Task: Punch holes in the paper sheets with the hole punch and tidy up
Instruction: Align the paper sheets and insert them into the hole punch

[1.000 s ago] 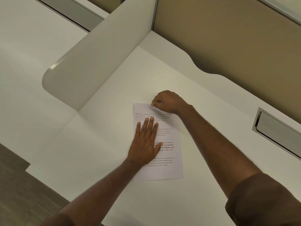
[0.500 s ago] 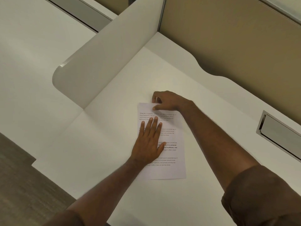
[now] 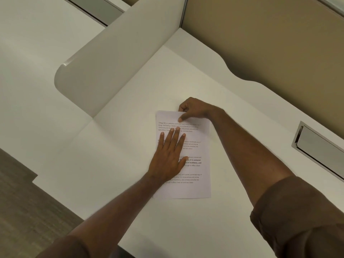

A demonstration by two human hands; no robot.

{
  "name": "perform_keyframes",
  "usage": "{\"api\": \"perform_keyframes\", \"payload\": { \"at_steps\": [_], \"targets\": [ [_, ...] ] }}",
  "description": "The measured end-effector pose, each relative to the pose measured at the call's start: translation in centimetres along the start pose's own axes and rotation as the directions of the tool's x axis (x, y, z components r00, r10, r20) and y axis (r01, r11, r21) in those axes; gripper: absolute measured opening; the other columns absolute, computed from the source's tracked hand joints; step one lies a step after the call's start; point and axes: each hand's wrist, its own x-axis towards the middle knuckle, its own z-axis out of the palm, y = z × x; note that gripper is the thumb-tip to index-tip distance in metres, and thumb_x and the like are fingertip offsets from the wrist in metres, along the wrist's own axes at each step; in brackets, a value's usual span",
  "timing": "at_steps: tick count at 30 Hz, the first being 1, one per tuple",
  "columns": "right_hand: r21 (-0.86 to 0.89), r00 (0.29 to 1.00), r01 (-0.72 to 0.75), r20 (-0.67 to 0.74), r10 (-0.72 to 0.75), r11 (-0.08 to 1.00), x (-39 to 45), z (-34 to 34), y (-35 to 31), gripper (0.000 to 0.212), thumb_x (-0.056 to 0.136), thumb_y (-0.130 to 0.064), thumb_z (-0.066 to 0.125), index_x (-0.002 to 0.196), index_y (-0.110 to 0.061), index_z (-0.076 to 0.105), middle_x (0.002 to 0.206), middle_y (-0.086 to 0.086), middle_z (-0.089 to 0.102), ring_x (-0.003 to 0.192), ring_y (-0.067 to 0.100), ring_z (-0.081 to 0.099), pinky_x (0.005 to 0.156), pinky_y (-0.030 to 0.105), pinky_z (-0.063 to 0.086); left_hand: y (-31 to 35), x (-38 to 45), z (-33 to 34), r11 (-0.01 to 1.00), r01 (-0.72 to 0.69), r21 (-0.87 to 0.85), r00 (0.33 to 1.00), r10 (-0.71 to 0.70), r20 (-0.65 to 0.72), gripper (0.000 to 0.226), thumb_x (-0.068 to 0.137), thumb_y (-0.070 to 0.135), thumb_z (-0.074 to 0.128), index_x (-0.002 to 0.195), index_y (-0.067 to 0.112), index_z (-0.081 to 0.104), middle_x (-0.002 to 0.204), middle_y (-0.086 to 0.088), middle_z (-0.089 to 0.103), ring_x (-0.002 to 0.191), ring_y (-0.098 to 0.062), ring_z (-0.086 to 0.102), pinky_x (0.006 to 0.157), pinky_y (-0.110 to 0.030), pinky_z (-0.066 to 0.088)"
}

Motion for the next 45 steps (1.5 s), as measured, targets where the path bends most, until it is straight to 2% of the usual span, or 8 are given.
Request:
{"api": "perform_keyframes", "payload": {
  "at_steps": [8,12,15,20,29,34,42,45],
  "targets": [
    [0.082,0.997,-0.077,-0.008,0.078,0.994,-1.1,0.0,0.5,0.013,0.076,-0.02,0.083,0.079,-0.012,0.073,0.075,0.001,0.071,0.066,0.012,0.064,0.063,0.023,0.048,-0.6,-0.5,-1.9,0.978,0.029,-0.208,0.996,-0.045,-0.072,0.072,0.102,0.044,0.045,0.159,0.008,0.019,0.169,-0.016,0.011,0.158,-0.03,0.007,0.127,-0.052,0.016],
    [0.221,0.983,-0.119,-0.109,0.146,0.968,-3.5,-0.1,1.9,0.02,0.076,-0.019,0.084,0.086,-0.004,0.075,0.074,0.001,0.073,0.063,0.009,0.067,0.058,0.018,0.05,-3.2,-1.8,-4.0,0.885,0.133,-0.446,0.979,-0.188,-0.08,0.072,0.1,0.037,0.055,0.16,0.016,0.021,0.17,-0.005,0.014,0.156,-0.017,0.015,0.124,-0.028,0.02],
    [0.371,0.957,-0.142,-0.184,0.223,0.918,-5.9,0.3,3.2,0.015,0.076,-0.018,0.084,0.076,-0.01,0.072,0.072,0.0,0.074,0.06,0.009,0.068,0.055,0.019,0.052,-4.7,-2.4,-6.0,0.648,0.247,-0.72,0.938,-0.346,0.01,0.062,0.099,0.023,0.062,0.154,0.018,0.036,0.157,-0.002,0.044,0.143,-0.009,0.042,0.12,-0.024,0.031],
    [0.558,0.871,-0.157,-0.312,0.381,0.815,-10.2,2.0,4.9,0.02,0.075,-0.025,0.085,0.072,-0.015,0.069,0.074,0.003,0.074,0.061,0.014,0.068,0.055,0.023,0.054,-7.2,-3.0,-8.7,-0.092,0.363,-0.927,0.724,-0.598,0.343,0.036,0.098,0.018,0.062,0.134,0.018,0.058,0.118,-0.013,0.074,0.099,-0.025,0.075,0.081,-0.027,0.062],
    [0.787,0.756,-0.045,-0.376,0.536,0.615,-18.2,6.2,6.4,0.018,0.074,-0.022,0.085,0.063,-0.019,0.071,0.077,0.005,0.077,0.063,0.019,0.071,0.059,0.026,0.056,-3.1,-5.3,-8.8,-0.401,0.395,-0.827,0.674,-0.485,0.557,0.037,0.098,0.028,0.061,0.129,0.007,0.064,0.125,-0.012,0.072,0.119,-0.029,0.066,0.099,-0.051,0.054],
    [0.856,0.65,-0.016,-0.383,0.656,0.517,-23.7,9.7,8.5,0.015,0.077,-0.024,0.083,0.071,-0.016,0.072,0.086,0.01,0.079,0.066,0.021,0.072,0.063,0.029,0.056,1.1,-5.7,-7.9,-0.393,0.482,-0.783,0.681,-0.394,0.617,0.033,0.098,0.031,0.061,0.121,0.009,0.069,0.117,-0.009,0.076,0.111,-0.027,0.072,0.089,-0.042,0.058],
    [0.929,0.538,0.065,-0.341,0.771,0.366,-33.3,16.4,12.8,0.009,0.086,-0.016,0.076,0.084,-0.008,0.072,0.093,0.014,0.078,0.064,0.02,0.073,0.054,0.027,0.057,7.3,-5.2,-5.6,-0.126,0.631,-0.765,0.666,-0.418,0.618,0.023,0.098,0.027,0.063,0.1,0.007,0.073,0.102,-0.014,0.078,0.091,-0.032,0.073,0.084,-0.05,0.059],
    [0.937,0.512,0.048,-0.32,0.797,0.346,-35.5,18.6,14.2,0.028,0.084,-0.02,0.078,0.098,0.003,0.069,0.097,0.015,0.078,0.077,0.029,0.074,0.068,0.037,0.062,8.8,-5.0,-4.7,-0.067,0.657,-0.751,0.666,-0.417,0.619,0.022,0.097,0.027,0.064,0.087,0.01,0.072,0.092,-0.012,0.078,0.083,-0.03,0.072,0.074,-0.042,0.06]
  ]
}}
